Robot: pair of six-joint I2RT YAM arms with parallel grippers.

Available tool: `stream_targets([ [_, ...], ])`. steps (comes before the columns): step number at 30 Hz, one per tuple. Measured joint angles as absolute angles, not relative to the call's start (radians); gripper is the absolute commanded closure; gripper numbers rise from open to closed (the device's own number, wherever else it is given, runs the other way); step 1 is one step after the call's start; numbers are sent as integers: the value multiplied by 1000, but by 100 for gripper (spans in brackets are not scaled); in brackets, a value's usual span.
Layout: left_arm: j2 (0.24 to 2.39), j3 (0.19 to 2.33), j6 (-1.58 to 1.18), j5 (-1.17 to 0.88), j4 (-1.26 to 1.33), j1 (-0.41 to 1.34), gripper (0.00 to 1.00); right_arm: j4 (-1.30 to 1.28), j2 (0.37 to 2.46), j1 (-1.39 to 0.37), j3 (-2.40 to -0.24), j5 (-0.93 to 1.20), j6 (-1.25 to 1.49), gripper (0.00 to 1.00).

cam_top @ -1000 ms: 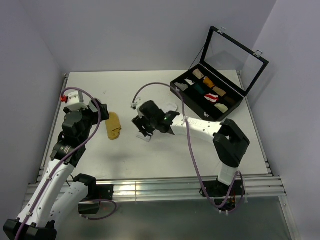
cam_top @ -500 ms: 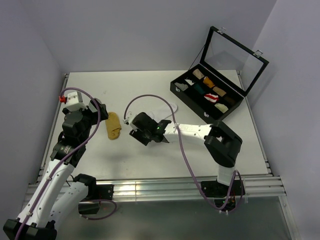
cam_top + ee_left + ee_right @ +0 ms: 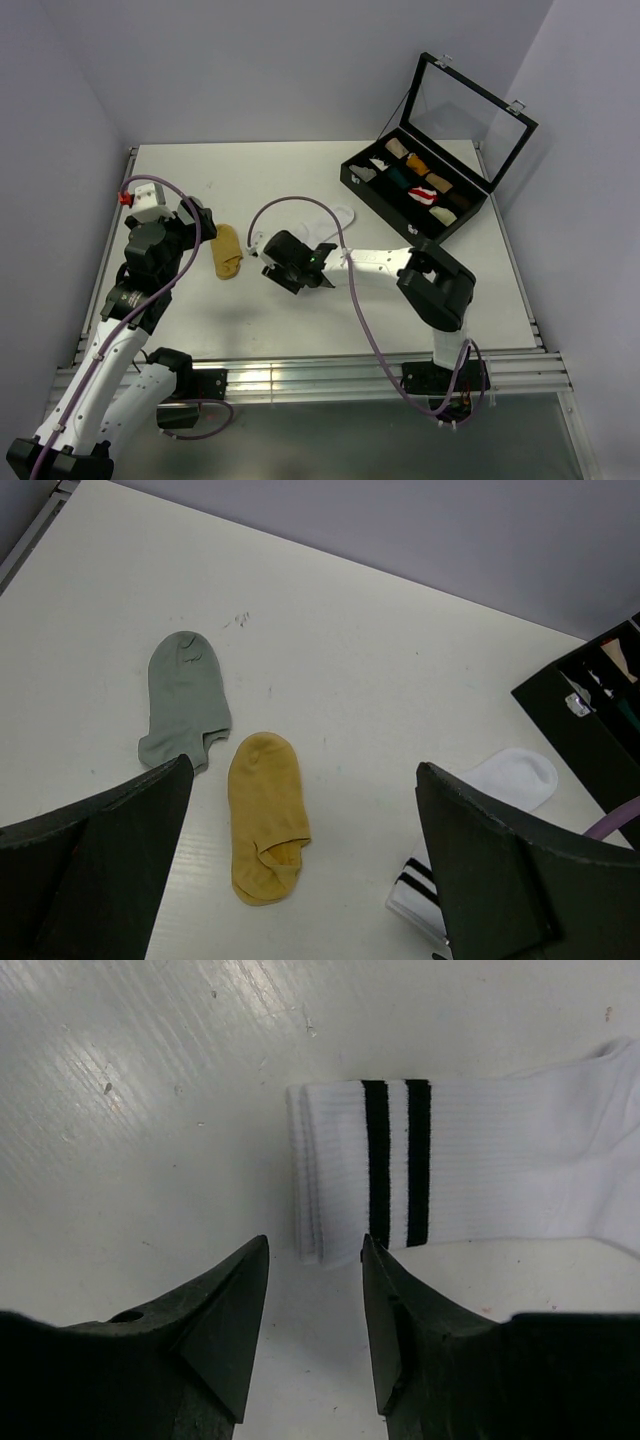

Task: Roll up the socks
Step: Adjust the sock at the center of the board, then roll the sock at the center of the board.

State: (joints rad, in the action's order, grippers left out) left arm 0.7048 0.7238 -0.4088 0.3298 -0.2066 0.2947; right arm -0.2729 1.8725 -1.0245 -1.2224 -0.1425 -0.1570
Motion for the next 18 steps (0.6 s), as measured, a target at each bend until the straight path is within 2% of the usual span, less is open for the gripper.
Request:
stream_targets([
  [18, 705, 724, -409, 312, -207, 295, 0, -257, 1927, -1025, -1223, -150, -184, 49],
])
